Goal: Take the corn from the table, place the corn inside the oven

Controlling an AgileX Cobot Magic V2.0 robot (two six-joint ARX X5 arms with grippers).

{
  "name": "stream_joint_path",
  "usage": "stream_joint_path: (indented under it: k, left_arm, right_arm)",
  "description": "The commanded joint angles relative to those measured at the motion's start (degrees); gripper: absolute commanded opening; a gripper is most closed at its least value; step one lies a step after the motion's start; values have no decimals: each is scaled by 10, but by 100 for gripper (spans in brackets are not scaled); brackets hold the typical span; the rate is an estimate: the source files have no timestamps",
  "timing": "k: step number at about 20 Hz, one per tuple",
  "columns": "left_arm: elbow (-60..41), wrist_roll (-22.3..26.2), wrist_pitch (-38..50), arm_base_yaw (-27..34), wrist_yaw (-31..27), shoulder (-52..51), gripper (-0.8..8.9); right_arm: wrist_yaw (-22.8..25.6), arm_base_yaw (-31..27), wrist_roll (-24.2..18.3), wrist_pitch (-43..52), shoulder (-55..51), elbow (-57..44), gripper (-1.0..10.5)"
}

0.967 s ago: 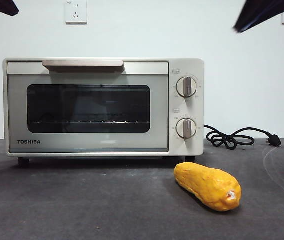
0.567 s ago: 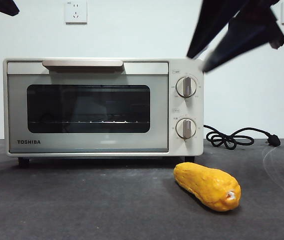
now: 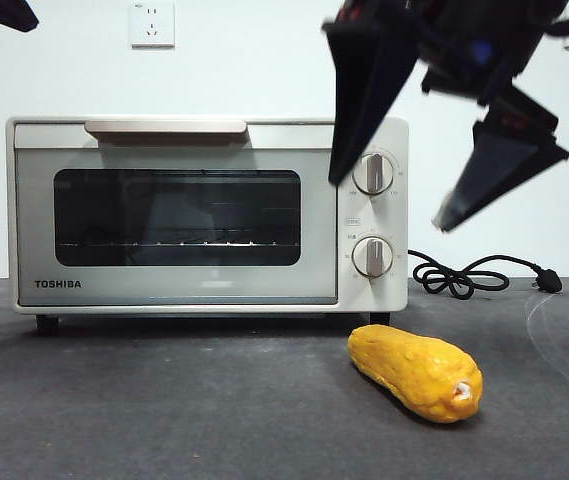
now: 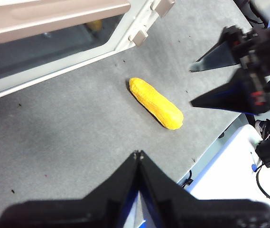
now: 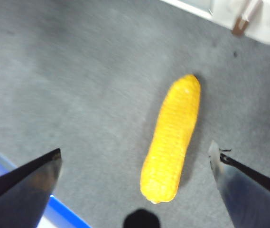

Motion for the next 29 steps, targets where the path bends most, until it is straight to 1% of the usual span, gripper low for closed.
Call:
stream_joint_path:
  k: [1,9,13,14,18,19,20,22,24,27,29]
  left_arm:
    - [1,9,5,-2,2,1,-5]
    - [1,9,5,-2,-15,1,-5]
    - [1,10,6,-2,-16,2,-5]
    - [1,11,7,-2,-18,3,-5]
    - [1,11,13,-2,-32,5,-5]
    - [1,11,15,-2,-32,5,-5]
    - [1,11,16,-2,-32,5,-5]
    - [1,11,17,-2,-32,5,-5]
    - [1,11,17,-2,-32,5,-5]
    - [1,10,27,-2,-32,5,-5]
    - [1,5,47,-3,-32,6,-5]
  right_arm:
    - [8,1,8,5,29,2,597]
    - [12,2,8,15,139,2,595]
    - [12,8,12,34,162,2,589]
    - [13,9,13,36,164,2,541]
    - [16,9,13,33,165,2,200]
    - [23,9,13,32,165,2,107]
    - [29,9,13,32,165,2,41]
    - [43,9,12,32,165,2,-11]
    - [52,9,13,33,165,2,-11]
    - [52,12,13,24,165,2,-11]
    - [47,18,13,1,160,9,-11]
